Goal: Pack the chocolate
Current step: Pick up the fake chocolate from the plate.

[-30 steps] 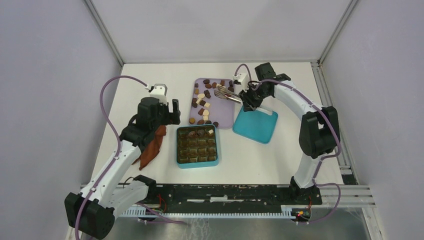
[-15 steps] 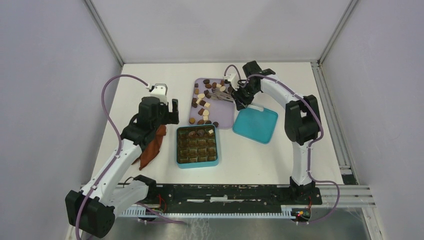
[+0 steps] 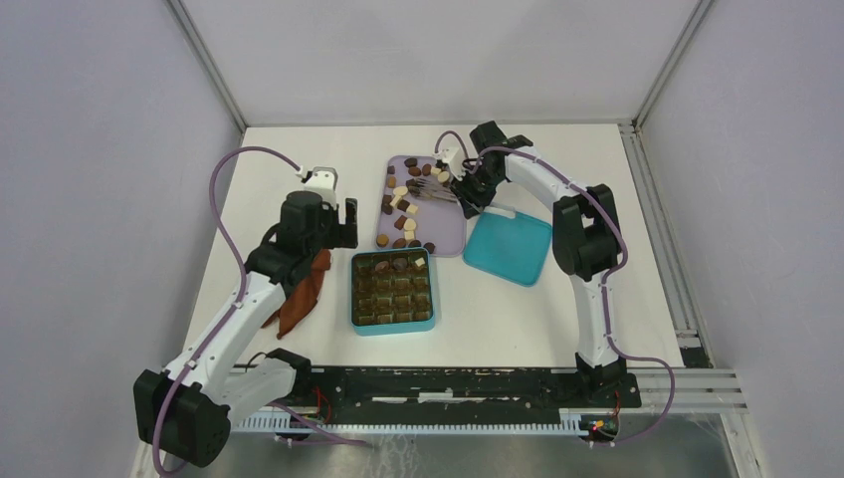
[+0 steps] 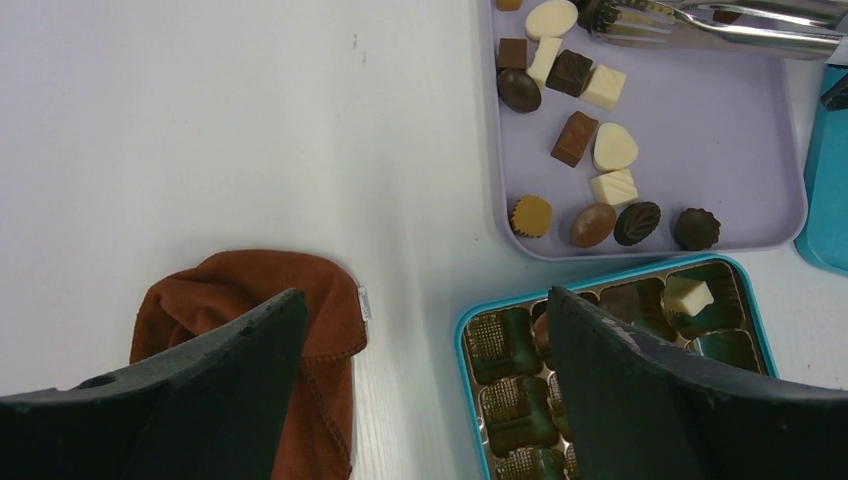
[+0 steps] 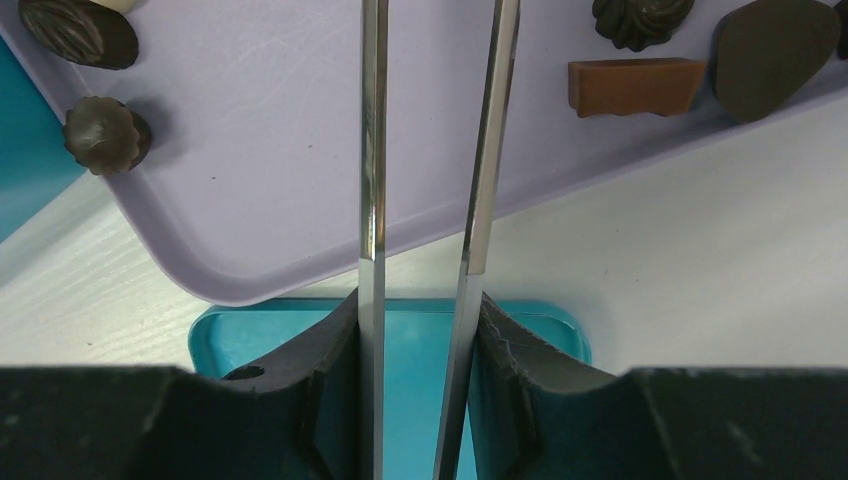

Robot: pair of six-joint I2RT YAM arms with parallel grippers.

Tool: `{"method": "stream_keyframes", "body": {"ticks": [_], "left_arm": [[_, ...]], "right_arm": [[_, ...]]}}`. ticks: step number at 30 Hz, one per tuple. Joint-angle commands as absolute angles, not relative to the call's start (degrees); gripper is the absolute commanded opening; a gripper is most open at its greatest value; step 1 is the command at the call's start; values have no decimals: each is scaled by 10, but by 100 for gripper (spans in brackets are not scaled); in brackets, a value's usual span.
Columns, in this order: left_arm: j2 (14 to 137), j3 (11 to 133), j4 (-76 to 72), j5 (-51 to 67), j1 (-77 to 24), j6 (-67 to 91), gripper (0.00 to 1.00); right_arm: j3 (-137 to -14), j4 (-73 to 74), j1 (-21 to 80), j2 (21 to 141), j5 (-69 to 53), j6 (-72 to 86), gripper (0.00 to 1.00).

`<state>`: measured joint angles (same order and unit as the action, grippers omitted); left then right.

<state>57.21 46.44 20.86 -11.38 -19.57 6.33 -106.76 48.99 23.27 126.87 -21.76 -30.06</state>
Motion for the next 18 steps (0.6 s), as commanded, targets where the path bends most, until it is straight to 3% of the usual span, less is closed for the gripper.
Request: {"method": "stream_keyframes", "body": {"ticks": [1, 9, 18], "left_arm": [[579, 484, 187, -99, -193, 40, 94], [583, 485, 186, -95, -192, 40, 93], [582, 484, 188, -97, -192, 39, 93]], "right_arm": [[-1102, 492, 238, 1276, -202, -301, 41], [-1111, 494, 243, 1286, -199, -300, 34], [-1078, 485, 242, 1248, -189, -300, 14]]}}
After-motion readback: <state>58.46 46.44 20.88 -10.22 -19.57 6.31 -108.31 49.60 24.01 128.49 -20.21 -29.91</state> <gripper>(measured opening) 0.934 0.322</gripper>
